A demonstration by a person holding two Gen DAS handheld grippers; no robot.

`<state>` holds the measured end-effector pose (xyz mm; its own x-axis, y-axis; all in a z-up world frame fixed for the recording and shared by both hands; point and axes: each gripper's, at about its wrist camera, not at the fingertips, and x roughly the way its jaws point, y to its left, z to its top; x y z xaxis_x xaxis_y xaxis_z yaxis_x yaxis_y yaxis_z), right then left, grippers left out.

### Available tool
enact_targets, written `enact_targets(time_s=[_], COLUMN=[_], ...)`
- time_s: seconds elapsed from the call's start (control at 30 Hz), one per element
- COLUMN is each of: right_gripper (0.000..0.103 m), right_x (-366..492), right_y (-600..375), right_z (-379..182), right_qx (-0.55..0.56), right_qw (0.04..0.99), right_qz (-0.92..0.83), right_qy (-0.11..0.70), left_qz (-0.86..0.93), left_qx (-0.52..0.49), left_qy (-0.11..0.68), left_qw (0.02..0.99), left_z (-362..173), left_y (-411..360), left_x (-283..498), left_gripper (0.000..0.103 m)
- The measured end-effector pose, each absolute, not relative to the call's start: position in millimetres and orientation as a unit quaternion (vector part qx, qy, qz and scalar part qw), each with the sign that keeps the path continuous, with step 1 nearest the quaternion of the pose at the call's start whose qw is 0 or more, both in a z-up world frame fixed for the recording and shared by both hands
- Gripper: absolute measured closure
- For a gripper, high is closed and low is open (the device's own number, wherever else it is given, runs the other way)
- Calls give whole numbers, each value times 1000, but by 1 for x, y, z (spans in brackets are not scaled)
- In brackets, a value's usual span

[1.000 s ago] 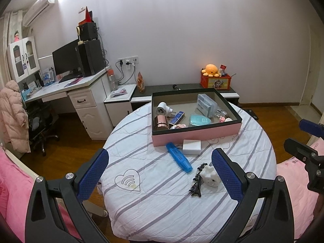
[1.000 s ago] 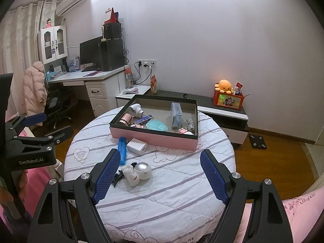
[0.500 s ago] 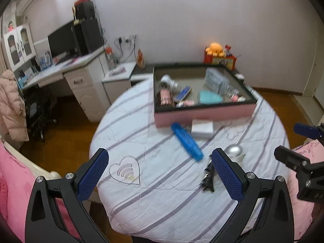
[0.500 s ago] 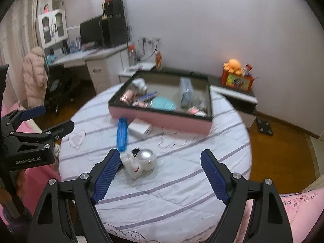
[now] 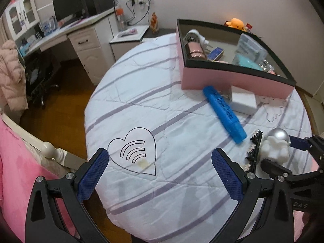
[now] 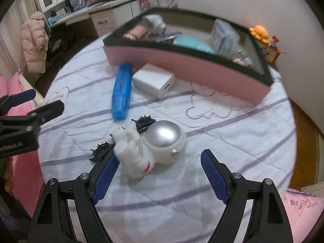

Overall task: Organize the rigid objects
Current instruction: 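Grasp the blue highlighter with the left tool while the right tool grasps the silver ball toy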

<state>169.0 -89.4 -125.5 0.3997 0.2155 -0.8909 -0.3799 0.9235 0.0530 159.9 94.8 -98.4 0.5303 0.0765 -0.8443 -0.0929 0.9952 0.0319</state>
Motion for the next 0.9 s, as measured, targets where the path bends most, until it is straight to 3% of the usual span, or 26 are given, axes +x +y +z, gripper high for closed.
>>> enact_targets(time_s=[0.1,0.2,0.43,0.53,0.6,0.63,0.67,0.73,0.9], right_gripper=[20,33,33,33,33,33,33,33,33], right_x=[177,181,200,213,221,223,225,232,231], right_y=[-94,-109,-152,-162,-168,-169,-172,-169,-166], right_z=[-132,-127,-128,-128,-129,-127,-128,-130,-128], right_qx=[-57,-26,-17,-21,-8,-5,-3,0,-8], right_qw=[835,845,861,864,862,862,863,864,865], right_qz=[184,190,141,131,139,140,139,138,139], right_qy=[515,498,489,486,488,487,486,485,482], left_qz=[37,14,-44,-40,-43,-47,-47,-44,-42], left_qx=[-9,-9,-7,26,36,34,30,20,13], left_qy=[491,497,529,536,520,517,518,522,523], left_qw=[870,867,847,843,852,854,854,852,851], left_z=[-103,-105,-122,-135,-132,-127,-125,-123,-118], left_y=[89,76,30,14,10,10,12,17,26], left_x=[170,184,232,244,242,241,241,241,237], left_gripper=[0,0,1,14,34,55,67,75,76])
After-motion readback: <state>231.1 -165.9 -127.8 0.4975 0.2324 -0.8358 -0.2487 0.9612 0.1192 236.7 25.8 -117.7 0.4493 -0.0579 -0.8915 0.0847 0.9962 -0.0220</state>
